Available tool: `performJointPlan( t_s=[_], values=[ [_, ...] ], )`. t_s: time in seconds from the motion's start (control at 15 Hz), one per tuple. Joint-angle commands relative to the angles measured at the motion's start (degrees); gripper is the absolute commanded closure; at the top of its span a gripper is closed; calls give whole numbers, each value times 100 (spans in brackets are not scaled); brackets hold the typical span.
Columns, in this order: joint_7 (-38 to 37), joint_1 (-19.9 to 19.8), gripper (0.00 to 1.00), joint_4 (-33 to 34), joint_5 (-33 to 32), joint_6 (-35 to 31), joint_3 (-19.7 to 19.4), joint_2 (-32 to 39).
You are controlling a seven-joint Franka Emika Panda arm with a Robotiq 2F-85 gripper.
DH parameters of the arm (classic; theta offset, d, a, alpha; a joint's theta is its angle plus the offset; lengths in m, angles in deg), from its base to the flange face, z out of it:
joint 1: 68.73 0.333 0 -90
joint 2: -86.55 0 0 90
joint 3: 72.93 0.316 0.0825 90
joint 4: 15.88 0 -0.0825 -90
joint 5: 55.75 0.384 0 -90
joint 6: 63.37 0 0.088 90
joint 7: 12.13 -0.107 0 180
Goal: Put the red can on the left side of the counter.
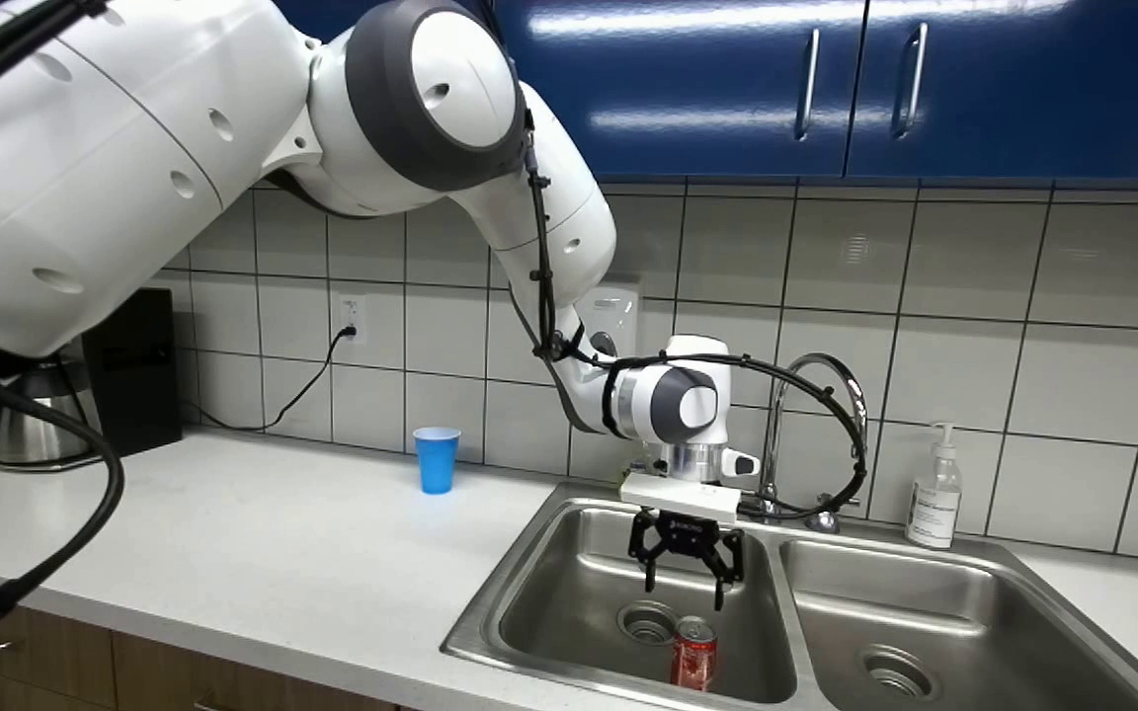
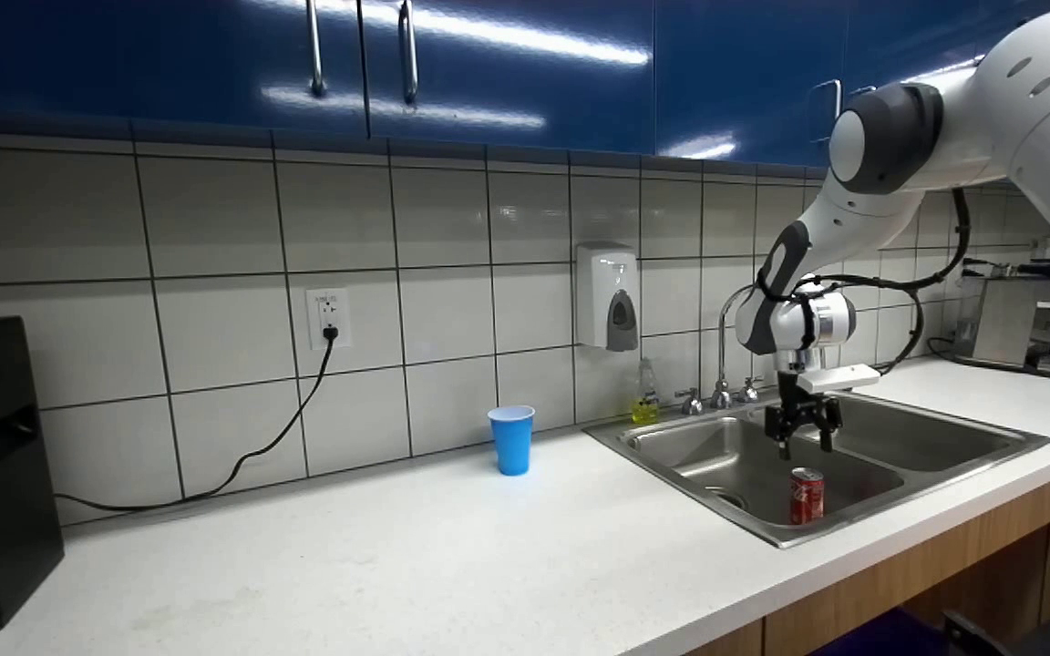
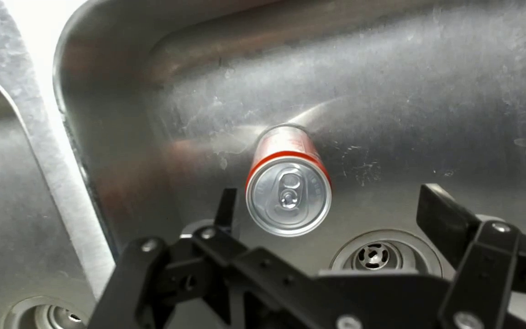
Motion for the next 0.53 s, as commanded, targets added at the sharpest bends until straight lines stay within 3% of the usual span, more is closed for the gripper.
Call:
performJointPlan(
  t_s=[0.0,0.47],
  values=[
    [19,-105,0,90,54,28,85,148],
    [15,-170,0,31,234,-108,172,374]
  ],
)
